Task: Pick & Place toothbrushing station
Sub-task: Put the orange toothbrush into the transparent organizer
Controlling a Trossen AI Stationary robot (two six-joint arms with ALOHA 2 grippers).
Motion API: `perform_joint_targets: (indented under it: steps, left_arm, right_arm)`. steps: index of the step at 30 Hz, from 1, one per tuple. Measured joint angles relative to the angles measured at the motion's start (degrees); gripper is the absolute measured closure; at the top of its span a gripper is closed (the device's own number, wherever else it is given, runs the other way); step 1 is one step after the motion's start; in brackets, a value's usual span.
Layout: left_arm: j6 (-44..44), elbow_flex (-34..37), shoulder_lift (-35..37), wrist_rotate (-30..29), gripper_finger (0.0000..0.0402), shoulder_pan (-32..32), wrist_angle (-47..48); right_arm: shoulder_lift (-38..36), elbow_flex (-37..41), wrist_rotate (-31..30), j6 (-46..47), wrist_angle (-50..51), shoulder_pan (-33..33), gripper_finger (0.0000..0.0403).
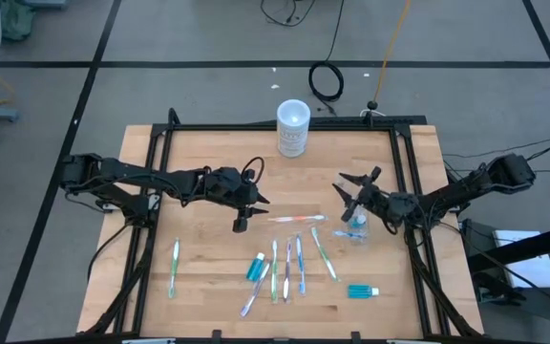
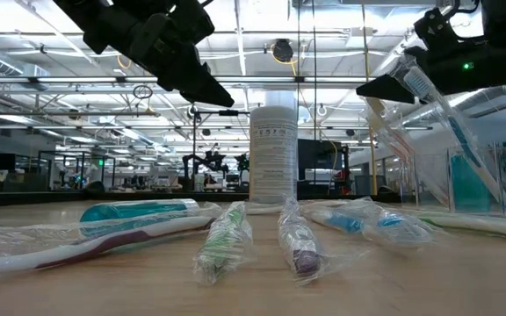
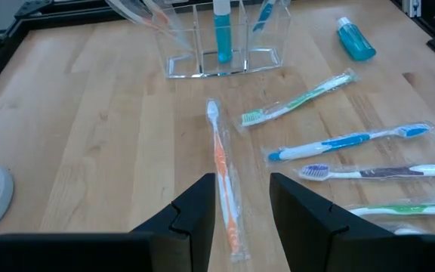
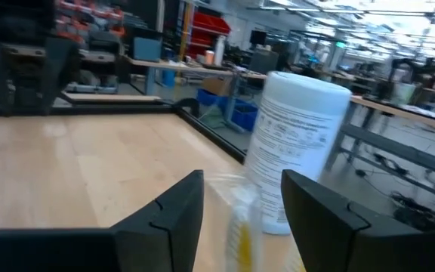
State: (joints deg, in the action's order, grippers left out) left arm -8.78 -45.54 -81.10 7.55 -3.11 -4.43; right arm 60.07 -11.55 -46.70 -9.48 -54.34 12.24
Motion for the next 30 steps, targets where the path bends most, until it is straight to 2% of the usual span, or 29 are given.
perform_joint_targets:
  steps: [8, 13, 15, 20, 27, 30]
  left_arm:
    - [0.5, 0.0, 0.0, 0.0, 0.0270, 0.0, 0.0]
    - [5.4, 0.0, 0.0, 0.1, 0.0270, 0.0, 1.6]
    - [7.4, 0.0, 0.0, 0.1, 0.0270, 0.0, 3.8]
    - [16.0, 0.0, 0.0, -0.1, 0.0270, 0.3, 13.2]
    - [21.1, 0.0, 0.0, -0.1, 0.0270, 3.3, 24.1]
    - [24.5, 0.0, 0.0, -0.1, 0.0270, 4.5, 25.5]
  right_arm:
    - [0.0, 0.0, 14.5, 0.2, -4.0, -2.3, 0.0236]
    - [0.0, 0.0, 27.9, 1.4, -9.7, -4.2, 0.0239]
    - [0.3, -0.4, 31.1, 3.1, -11.7, -4.5, 0.0239]
    - [3.6, -7.1, 32.1, 4.3, -5.5, -3.4, 0.0242]
    - [15.9, -23.6, 33.9, 4.3, 8.9, -0.6, 0.0247]
    - [21.3, -30.6, 31.6, 4.5, 13.7, 1.0, 0.0243]
